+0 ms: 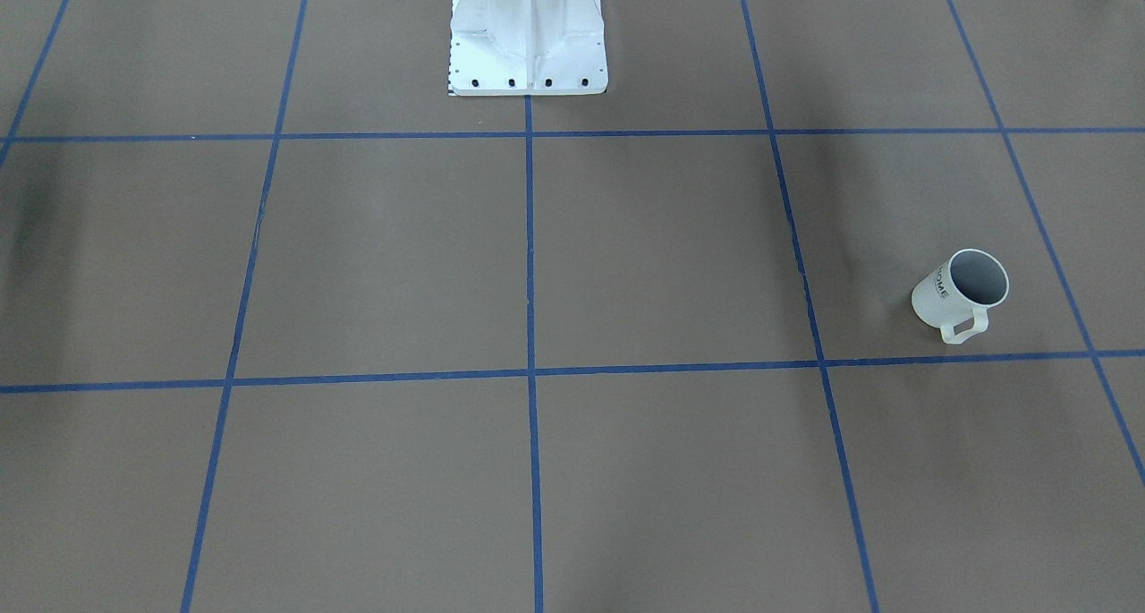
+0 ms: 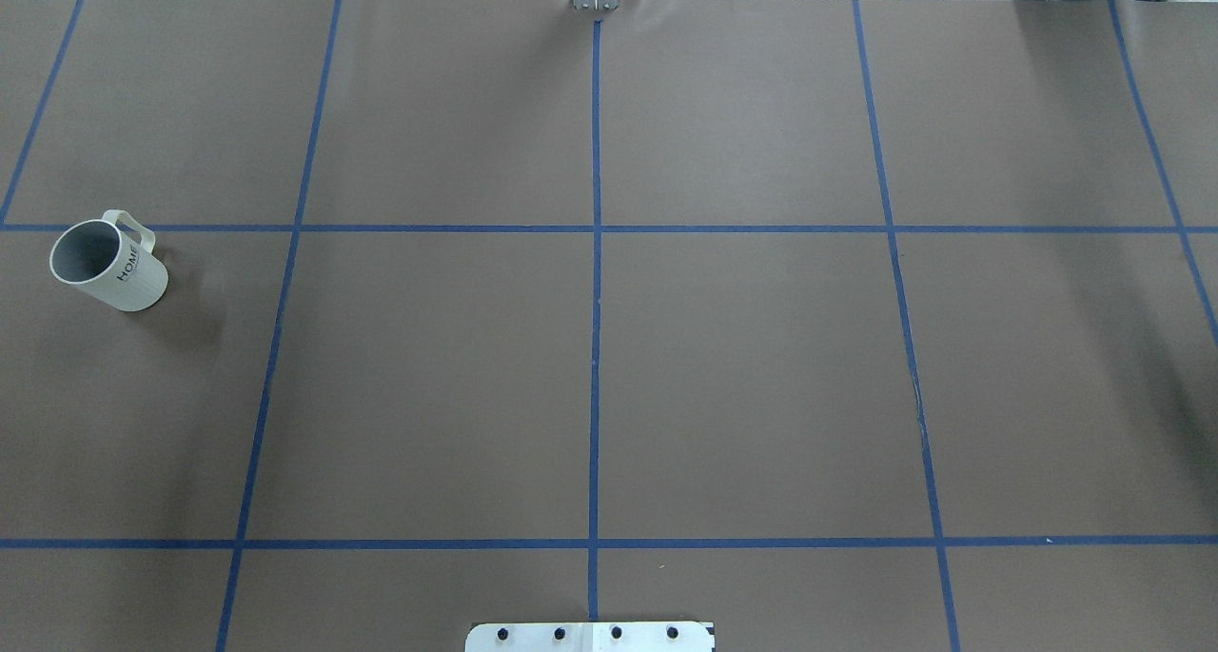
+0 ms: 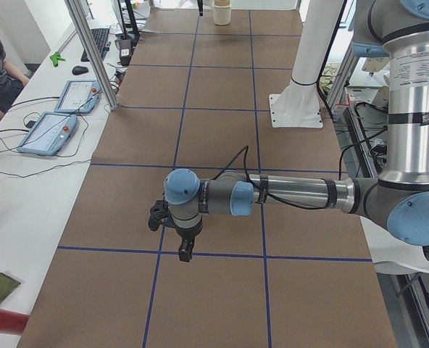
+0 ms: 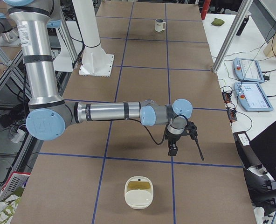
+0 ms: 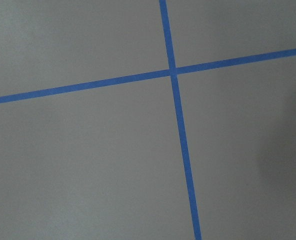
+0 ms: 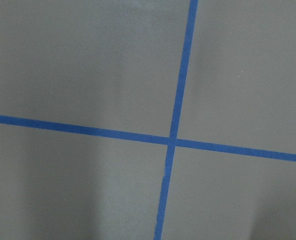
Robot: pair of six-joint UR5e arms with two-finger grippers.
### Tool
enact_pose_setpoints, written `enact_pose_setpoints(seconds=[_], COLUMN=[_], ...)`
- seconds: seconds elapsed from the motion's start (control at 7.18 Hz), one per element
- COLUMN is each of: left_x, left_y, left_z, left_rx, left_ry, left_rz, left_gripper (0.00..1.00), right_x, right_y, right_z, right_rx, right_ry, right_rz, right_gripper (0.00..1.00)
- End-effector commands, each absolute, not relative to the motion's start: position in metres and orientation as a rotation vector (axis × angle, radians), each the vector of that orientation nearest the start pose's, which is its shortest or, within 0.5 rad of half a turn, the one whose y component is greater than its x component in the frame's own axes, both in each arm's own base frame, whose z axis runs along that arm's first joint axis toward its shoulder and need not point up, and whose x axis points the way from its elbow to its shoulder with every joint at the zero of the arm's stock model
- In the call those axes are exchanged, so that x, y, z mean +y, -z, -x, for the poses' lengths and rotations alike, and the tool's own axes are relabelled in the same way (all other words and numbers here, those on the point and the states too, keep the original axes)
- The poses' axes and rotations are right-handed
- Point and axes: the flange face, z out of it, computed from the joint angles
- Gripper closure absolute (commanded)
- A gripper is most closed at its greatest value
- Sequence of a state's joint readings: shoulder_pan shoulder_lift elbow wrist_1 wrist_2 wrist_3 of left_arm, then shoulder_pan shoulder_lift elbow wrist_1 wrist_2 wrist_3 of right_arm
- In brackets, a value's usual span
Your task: Left arm hands cup to right arm to dump lemon
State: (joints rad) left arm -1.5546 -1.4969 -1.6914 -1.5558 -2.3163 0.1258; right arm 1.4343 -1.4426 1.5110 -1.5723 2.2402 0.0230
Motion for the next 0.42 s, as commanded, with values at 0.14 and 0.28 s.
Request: enact_pose_setpoints(seconds=[0.14, 0.28], left_x=[-0.4654, -0.4654], left_y=[-0.6352, -0.6352], left_z=[0.0579, 0.0579], left_rx=[0.742, 0.742], left_ry=[-0.155, -0.155], left_rz=[-0.089, -0.089], left_gripper=[0.0, 0.0], right_x=[-0.5532, -0.5532], right_y=[-0.6306, -0.6305], right_z=[0.0037, 0.0038], right_rx=[-0.67, -0.672], right_ry=[0.131, 0.131], right_rz=[-0.009, -0.009], right_gripper=[0.0, 0.0])
